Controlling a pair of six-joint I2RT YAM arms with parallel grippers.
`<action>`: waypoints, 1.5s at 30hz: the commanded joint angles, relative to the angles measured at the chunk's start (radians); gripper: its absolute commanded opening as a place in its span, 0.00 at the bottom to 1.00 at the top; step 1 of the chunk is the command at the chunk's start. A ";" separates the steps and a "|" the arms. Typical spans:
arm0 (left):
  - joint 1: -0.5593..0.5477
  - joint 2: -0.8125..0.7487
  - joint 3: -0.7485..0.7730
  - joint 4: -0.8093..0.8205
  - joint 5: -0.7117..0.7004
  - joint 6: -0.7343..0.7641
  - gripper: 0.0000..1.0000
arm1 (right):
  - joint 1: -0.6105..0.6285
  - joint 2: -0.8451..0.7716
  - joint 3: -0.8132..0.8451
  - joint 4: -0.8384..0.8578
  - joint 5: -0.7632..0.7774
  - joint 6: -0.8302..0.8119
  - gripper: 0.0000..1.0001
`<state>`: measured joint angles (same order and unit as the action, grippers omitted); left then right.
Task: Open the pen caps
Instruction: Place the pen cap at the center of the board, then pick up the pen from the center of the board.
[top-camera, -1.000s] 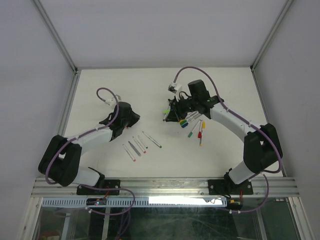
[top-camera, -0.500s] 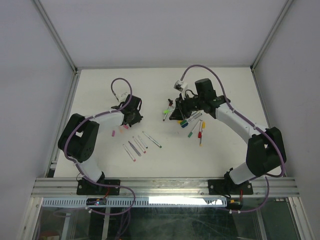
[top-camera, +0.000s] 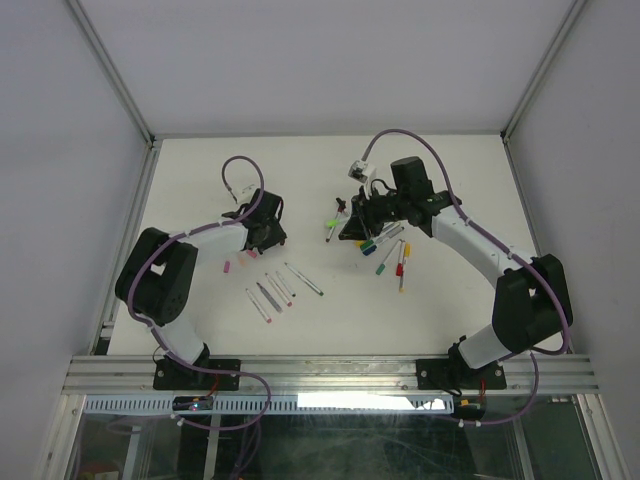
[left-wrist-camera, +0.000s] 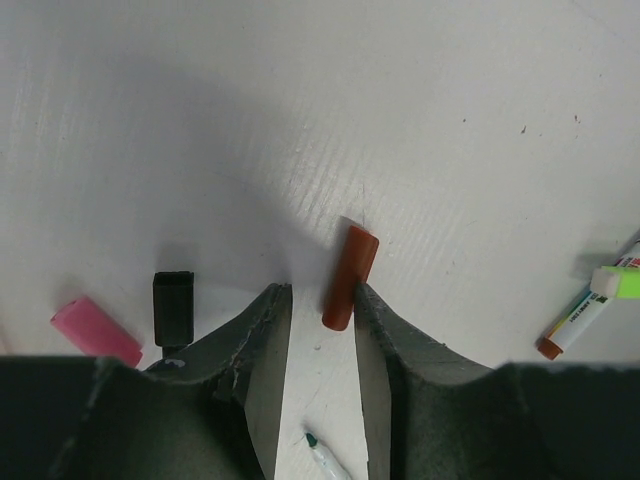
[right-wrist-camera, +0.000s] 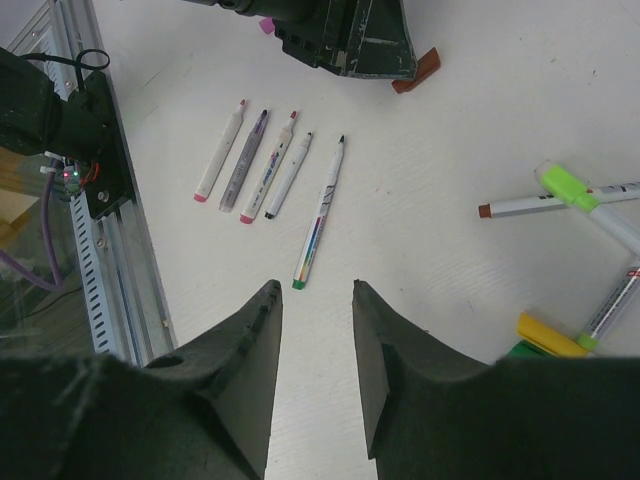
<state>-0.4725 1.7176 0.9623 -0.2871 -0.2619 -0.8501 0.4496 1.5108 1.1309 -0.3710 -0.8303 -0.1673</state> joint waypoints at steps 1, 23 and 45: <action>-0.010 -0.037 -0.017 -0.032 -0.012 -0.001 0.33 | -0.008 -0.047 -0.001 0.020 -0.029 -0.006 0.37; -0.036 -0.526 -0.265 0.311 0.292 0.203 0.40 | -0.017 -0.084 -0.013 -0.008 -0.085 -0.111 0.37; -0.035 -0.895 -0.707 0.906 0.478 0.226 0.99 | -0.047 -0.113 0.058 -0.822 -0.203 -1.577 0.66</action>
<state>-0.4988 0.8181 0.2329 0.5705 0.2352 -0.6598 0.4053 1.3525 1.0794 -0.9829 -1.1530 -1.4124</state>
